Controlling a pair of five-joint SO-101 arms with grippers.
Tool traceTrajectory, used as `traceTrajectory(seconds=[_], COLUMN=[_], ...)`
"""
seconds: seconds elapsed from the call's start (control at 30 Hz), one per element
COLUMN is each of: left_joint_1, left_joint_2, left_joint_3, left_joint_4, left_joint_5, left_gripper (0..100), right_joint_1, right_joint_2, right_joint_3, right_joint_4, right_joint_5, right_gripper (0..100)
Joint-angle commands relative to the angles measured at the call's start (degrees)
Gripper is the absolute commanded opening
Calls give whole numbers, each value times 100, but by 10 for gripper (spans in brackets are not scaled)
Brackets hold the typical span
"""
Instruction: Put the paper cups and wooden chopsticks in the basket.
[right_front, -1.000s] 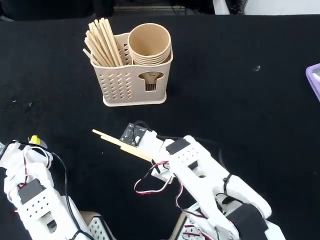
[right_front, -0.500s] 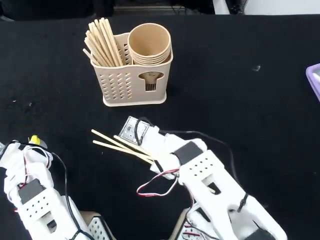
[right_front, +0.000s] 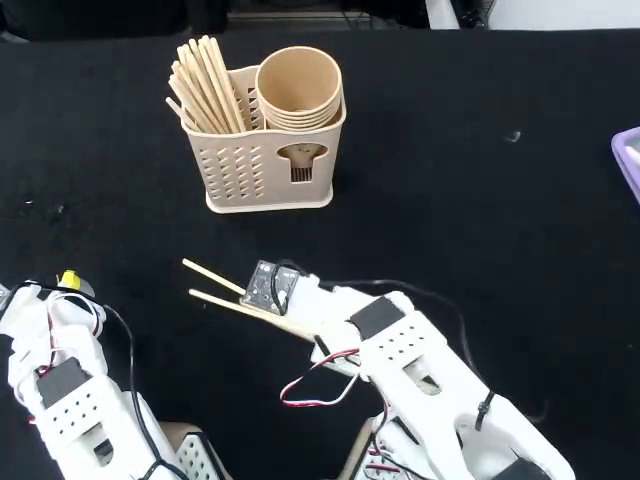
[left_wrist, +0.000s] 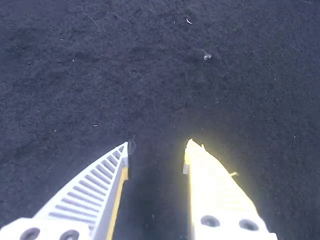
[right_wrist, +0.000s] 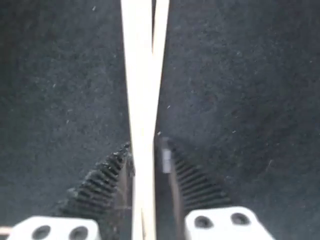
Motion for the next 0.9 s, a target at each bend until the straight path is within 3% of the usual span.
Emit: traceTrajectory(seconds=[0.0,0.3,0.6,0.87], left_joint_1=[75,75,75,75], left_joint_2=[-79,-79,-79,-79], left_joint_3=[-303,-303,-303,-303], left_joint_4=[-88,-79,-88,-97], left_joint_5=[-18,-18,-18,-18], left_gripper=[188,188,188,188], right_joint_1=[62,62,35,18], right_joint_2=[-171,-171,-180,-171], right_joint_3=[-13,251,48,400], right_joint_4=[167,-70,-88,-88], right_joint_5=[44,88,-114,-141], right_gripper=[126,11,171,159])
